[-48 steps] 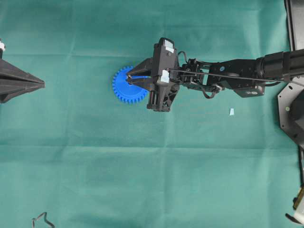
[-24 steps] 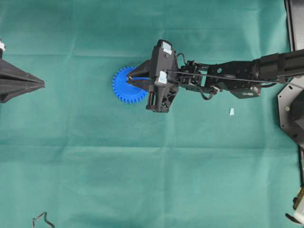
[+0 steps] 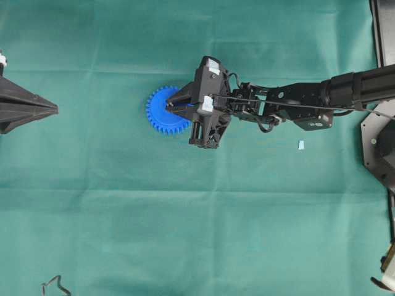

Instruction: Insert the shaft into the center hole of the gear.

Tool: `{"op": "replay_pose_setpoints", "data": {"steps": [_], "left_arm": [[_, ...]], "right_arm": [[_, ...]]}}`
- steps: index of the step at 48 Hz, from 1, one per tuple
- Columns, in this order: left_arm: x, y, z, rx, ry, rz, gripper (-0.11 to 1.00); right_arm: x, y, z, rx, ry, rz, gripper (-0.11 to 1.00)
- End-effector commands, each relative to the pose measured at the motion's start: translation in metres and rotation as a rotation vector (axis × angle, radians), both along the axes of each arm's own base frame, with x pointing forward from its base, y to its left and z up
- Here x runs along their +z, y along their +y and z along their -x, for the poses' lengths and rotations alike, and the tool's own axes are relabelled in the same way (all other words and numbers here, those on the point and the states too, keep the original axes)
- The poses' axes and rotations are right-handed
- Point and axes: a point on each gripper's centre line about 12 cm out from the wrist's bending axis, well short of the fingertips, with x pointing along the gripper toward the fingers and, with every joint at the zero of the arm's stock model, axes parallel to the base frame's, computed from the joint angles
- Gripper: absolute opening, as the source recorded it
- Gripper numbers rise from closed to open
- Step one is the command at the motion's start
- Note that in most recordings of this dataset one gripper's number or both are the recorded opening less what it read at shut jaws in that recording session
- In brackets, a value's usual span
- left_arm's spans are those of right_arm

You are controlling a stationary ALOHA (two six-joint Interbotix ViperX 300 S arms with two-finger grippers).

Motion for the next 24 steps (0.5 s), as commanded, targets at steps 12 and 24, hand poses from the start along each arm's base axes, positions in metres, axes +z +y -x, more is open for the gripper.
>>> {"op": "replay_pose_setpoints", "data": {"steps": [12, 24], "left_arm": [[0.01, -0.001, -0.003, -0.004, -0.023, -0.002, 0.0], [0.01, -0.001, -0.002, -0.004, -0.025, -0.002, 0.0]], "right_arm": [[0.011, 0.002, -0.005, 0.003, -0.037, 0.003, 0.16], [0.024, 0.001, -0.004, -0.006, -0.065, 0.0, 0.43]]}}
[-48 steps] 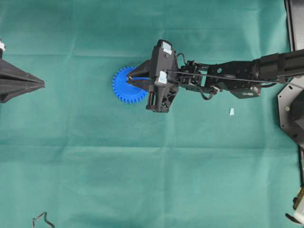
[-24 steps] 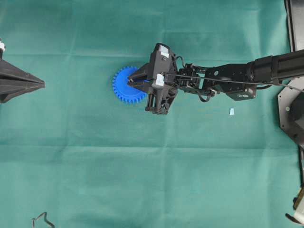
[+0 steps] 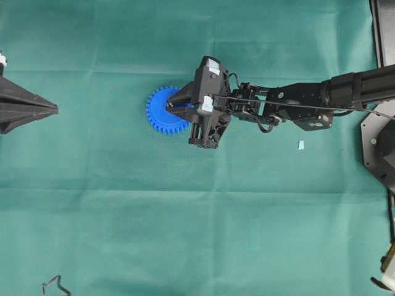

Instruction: Insert the shaft into the center hole of the gear.

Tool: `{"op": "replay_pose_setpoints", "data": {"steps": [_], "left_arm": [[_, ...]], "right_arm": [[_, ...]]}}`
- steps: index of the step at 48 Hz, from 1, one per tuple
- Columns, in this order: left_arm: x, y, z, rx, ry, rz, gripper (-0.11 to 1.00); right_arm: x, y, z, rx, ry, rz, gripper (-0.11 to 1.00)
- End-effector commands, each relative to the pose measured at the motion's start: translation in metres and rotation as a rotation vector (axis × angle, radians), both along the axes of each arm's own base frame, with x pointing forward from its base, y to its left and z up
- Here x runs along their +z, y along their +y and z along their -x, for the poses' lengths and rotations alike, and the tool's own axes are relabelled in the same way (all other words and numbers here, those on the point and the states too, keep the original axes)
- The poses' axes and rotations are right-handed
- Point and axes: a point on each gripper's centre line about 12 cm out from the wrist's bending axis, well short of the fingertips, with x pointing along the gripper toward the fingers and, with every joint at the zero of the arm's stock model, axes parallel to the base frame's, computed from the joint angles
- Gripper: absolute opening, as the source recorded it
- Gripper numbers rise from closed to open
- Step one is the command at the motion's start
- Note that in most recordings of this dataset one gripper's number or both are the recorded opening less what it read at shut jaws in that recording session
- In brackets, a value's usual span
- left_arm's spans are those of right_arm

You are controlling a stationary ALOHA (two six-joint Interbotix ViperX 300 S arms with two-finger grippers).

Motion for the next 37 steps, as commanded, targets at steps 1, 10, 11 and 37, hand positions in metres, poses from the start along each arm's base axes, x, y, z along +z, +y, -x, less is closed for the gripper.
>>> {"op": "replay_pose_setpoints", "data": {"steps": [1, 10, 11, 37], "left_arm": [[0.01, -0.001, -0.002, -0.004, -0.026, -0.002, 0.0], [0.011, -0.001, -0.002, -0.004, -0.031, -0.002, 0.0], [0.011, -0.001, -0.002, -0.004, -0.031, -0.002, 0.0], [0.011, -0.001, -0.002, -0.004, -0.032, -0.002, 0.0]], "right_arm": [[0.026, -0.001, -0.003, -0.005, -0.066, 0.004, 0.49], [0.073, 0.001, 0.009, 0.009, -0.157, 0.033, 0.93], [0.077, 0.002, 0.011, 0.01, -0.167, 0.037, 0.92], [0.126, 0.009, 0.076, 0.019, -0.277, 0.074, 0.87]]}}
